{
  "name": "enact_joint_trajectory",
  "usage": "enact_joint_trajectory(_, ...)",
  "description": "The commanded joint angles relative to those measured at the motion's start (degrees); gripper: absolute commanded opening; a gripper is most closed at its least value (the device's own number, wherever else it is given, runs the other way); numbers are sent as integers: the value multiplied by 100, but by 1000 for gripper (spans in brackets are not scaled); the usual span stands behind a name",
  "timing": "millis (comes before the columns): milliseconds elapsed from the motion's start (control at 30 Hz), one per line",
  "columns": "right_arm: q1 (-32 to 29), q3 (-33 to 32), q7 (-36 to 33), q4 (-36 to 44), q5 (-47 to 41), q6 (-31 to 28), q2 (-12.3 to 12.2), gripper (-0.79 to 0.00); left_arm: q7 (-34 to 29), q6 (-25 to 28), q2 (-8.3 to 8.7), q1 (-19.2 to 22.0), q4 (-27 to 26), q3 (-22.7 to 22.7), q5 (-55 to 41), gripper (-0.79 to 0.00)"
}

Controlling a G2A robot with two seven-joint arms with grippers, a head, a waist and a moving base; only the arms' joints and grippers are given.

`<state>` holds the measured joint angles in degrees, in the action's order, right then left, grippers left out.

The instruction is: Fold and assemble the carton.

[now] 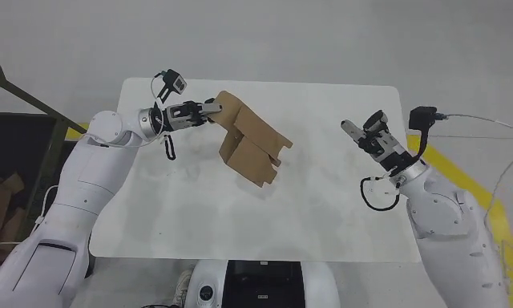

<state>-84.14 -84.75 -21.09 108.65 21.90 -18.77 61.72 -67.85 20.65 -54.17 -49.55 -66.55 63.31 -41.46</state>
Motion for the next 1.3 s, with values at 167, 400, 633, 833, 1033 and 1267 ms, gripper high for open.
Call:
enact_joint_trajectory(167, -156, 497, -573, -213, -1403, -556, 44, 0, 0, 0, 0, 0, 0, 0, 0, -785)
enact_joint_trajectory(400, -345, 744, -880, -278, -2121, -612, 63, 0, 0, 0, 0, 0, 0, 0, 0, -785)
enact_joint_trajectory(633, -398, 1156, -1227, -253, -2980, -565, 106, 0, 0, 0, 0, 0, 0, 0, 0, -785)
enact_joint_trajectory(833, -328, 1443, -1357, -376, -3668, -403, 155, 0, 0, 0, 0, 0, 0, 0, 0, -785)
enact_joint_trajectory(1033, -325, 1456, -1356, -381, -3682, -399, 157, 0, 0, 0, 0, 0, 0, 0, 0, -785)
enact_joint_trajectory(1267, -318, 1452, -1311, -372, -3628, -366, 158, 0, 0, 0, 0, 0, 0, 0, 0, -785)
